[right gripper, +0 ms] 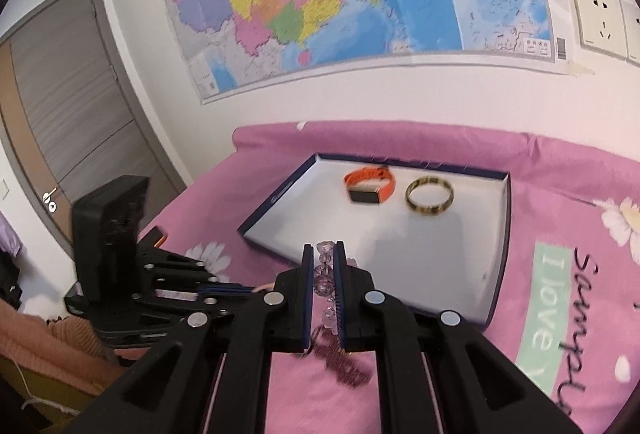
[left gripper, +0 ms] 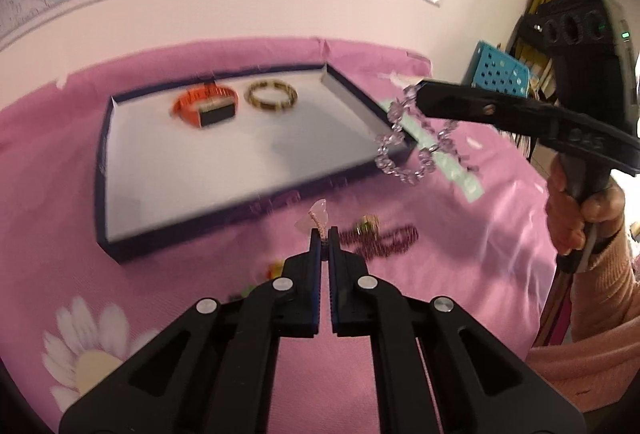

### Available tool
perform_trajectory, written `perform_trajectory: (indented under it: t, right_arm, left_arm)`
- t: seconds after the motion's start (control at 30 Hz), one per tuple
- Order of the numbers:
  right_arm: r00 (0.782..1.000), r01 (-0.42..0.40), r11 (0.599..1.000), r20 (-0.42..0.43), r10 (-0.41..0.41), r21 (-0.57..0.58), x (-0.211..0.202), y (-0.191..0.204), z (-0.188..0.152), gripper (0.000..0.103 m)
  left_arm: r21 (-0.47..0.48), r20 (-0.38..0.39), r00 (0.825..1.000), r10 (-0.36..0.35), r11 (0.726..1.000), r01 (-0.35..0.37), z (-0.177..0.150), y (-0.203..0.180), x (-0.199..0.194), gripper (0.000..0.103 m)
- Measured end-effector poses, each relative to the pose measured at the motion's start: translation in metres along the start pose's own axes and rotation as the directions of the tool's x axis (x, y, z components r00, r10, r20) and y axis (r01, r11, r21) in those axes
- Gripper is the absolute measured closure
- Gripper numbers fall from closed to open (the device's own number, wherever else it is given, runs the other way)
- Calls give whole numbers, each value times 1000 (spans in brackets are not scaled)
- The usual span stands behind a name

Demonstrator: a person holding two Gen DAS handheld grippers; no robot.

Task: Organize jewelry
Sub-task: 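Carry both into the tray and open both tools to release them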

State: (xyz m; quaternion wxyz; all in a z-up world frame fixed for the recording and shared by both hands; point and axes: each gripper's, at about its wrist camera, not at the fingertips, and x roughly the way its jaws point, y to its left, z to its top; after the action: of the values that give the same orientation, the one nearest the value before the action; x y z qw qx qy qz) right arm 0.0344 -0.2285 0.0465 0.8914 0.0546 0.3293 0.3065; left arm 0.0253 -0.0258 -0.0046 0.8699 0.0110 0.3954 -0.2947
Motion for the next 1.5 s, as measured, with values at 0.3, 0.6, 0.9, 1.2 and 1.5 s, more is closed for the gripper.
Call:
perform_trajectory:
  t: [0.3,0.6,0.9,1.2,1.5]
  right_arm:
    - [1000,26,998,11,-26,50,33,-26,29,95]
    - [999,8,994,-34,-4,111,76,-46,39,95]
    - [999,-13,987,-48,21,162,102,-58,41,95]
    - [997,3,979,-78,13,203,117,-73,34,95]
    - [994,52,973,-108,-28,226,119,-89,28,95]
  left_arm:
    - [13,44,997,63,998,-63,38,21,3,99]
    - [10,4,992,124,992,-124,63,45,35,99]
    - [3,-45,988,146,989,-146,72,56,65,99]
    - [-9,-82,983,165,986,-166,75,66,85,99]
    - [-16,-105,982,159,987,-161,74,69,95,99]
